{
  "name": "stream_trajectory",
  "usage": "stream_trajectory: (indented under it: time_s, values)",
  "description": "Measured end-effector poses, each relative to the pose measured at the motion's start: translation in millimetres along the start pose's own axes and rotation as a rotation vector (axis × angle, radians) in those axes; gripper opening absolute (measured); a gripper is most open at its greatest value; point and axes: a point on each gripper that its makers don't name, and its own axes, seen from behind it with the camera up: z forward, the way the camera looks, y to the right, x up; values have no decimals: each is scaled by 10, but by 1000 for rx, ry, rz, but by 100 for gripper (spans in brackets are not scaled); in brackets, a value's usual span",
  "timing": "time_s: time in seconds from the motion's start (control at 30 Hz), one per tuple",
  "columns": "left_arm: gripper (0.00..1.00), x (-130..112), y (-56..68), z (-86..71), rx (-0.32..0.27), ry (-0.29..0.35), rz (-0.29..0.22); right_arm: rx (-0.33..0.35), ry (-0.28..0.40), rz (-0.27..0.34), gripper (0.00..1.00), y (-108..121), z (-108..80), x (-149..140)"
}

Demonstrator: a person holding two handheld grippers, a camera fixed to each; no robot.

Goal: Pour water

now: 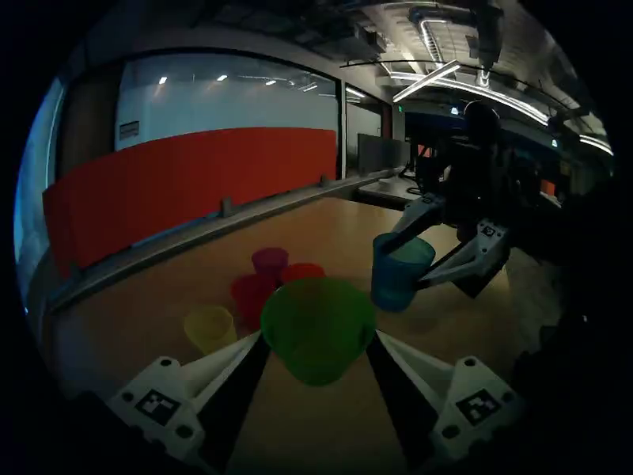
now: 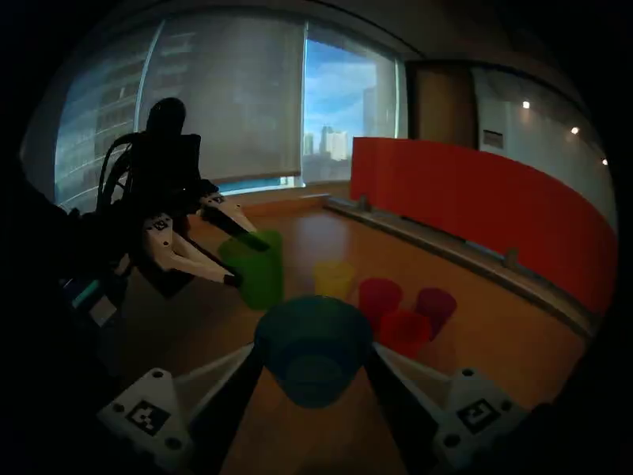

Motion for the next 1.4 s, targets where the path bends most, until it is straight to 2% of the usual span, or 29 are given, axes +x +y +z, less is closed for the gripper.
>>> stream_trajectory:
  time_s: [0.27,0.6,1.4]
  values:
    - [84,137,-2,-83,12,59,-23,-14,57,9,89,-4,-47,147]
    - [84,339,1,-115,20,121,-19,-29,124,16,90,7,-74,283]
    - [85,547,0,-146,29,207,-32,-72,243,38,90,116,-69,524]
